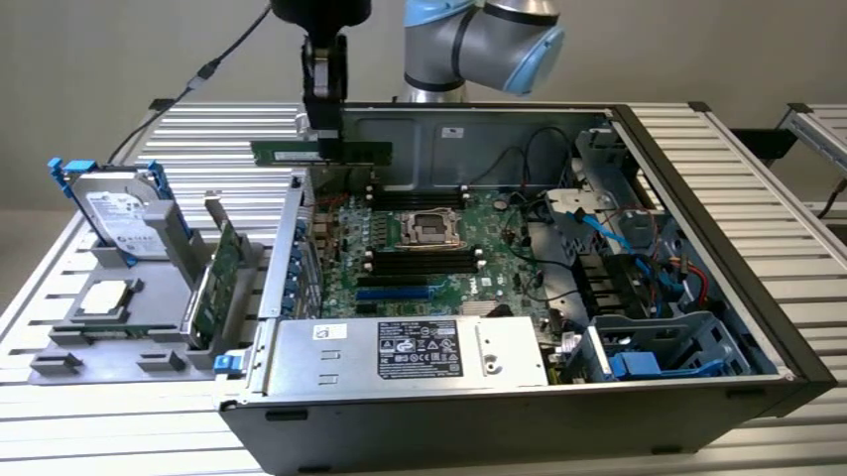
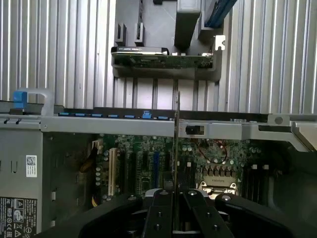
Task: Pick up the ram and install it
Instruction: 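Pick up the ram and move it above insertion slot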
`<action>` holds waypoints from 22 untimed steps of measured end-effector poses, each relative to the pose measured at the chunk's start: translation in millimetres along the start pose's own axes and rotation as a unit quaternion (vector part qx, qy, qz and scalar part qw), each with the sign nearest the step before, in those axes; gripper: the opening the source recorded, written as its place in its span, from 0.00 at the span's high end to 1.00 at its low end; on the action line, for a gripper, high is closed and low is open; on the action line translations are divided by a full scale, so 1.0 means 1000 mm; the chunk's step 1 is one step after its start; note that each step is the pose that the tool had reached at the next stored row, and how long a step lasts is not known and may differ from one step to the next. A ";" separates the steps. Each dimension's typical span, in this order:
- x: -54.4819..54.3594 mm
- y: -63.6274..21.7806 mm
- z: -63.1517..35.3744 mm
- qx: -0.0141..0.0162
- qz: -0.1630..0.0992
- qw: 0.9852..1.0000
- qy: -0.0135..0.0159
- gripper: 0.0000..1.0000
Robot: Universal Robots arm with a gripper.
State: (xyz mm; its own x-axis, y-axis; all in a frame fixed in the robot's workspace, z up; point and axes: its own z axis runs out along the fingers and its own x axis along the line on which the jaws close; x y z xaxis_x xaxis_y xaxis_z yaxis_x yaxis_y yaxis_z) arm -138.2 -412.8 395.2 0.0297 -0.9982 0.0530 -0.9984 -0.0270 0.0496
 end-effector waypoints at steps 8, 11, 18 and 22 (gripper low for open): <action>-0.004 -0.0366 -0.0039 0.000 0.000 1.000 0.002 0.86; -0.006 -0.0502 -0.0048 0.000 0.000 1.000 0.002 0.86; -0.010 -0.0819 -0.0065 0.000 0.000 1.000 0.004 0.86; -0.015 -0.0939 -0.0043 0.000 0.000 1.000 0.008 0.86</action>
State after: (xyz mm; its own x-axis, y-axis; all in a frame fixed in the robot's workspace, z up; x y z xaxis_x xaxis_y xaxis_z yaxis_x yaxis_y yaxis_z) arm -44.7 -394.7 394.1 0.0296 -0.9971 0.0698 -0.9984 -0.0261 0.0500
